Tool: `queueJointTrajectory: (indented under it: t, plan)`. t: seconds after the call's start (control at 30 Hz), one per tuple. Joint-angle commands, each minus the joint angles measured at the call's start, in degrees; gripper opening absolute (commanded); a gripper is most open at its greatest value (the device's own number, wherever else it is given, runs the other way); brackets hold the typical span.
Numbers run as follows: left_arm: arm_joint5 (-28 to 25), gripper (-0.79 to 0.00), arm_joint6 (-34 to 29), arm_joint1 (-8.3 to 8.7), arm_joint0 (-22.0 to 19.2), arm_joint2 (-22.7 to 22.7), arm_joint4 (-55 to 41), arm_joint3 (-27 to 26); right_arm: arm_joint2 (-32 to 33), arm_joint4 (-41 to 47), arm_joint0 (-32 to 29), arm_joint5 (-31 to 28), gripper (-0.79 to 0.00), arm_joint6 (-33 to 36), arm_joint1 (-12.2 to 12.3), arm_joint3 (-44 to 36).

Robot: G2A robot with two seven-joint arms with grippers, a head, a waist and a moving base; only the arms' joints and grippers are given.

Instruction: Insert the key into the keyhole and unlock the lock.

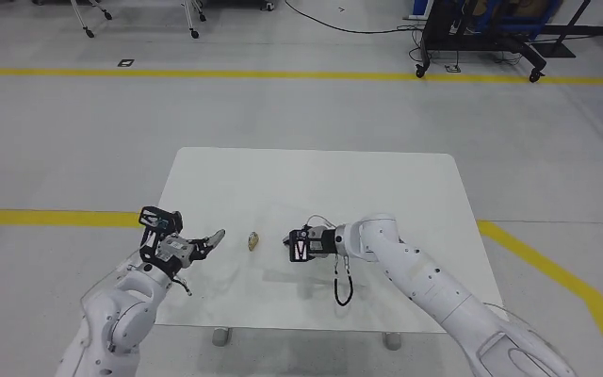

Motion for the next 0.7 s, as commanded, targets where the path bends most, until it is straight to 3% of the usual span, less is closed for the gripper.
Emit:
queueJointTrajectory:
  t: [0.0,0.33,0.67]
  plan:
    - [-0.87,0.000,-4.13,0.03,-1.15,2.22,1.11,-1.24,0.64,-1.36,-0.93,0.61,-0.785,-1.78,0.53,-0.95]
    - [-0.16,0.000,-13.32,-0.36,-7.92,11.88,6.29,-1.90,4.95,-3.28,-4.61,0.73,-0.785,-8.73,2.89,-3.44]
    - [3.61,0.000,-14.69,-1.21,-12.00,19.68,10.63,1.41,7.36,-5.14,-6.40,0.46,-0.785,-11.18,4.39,-4.67]
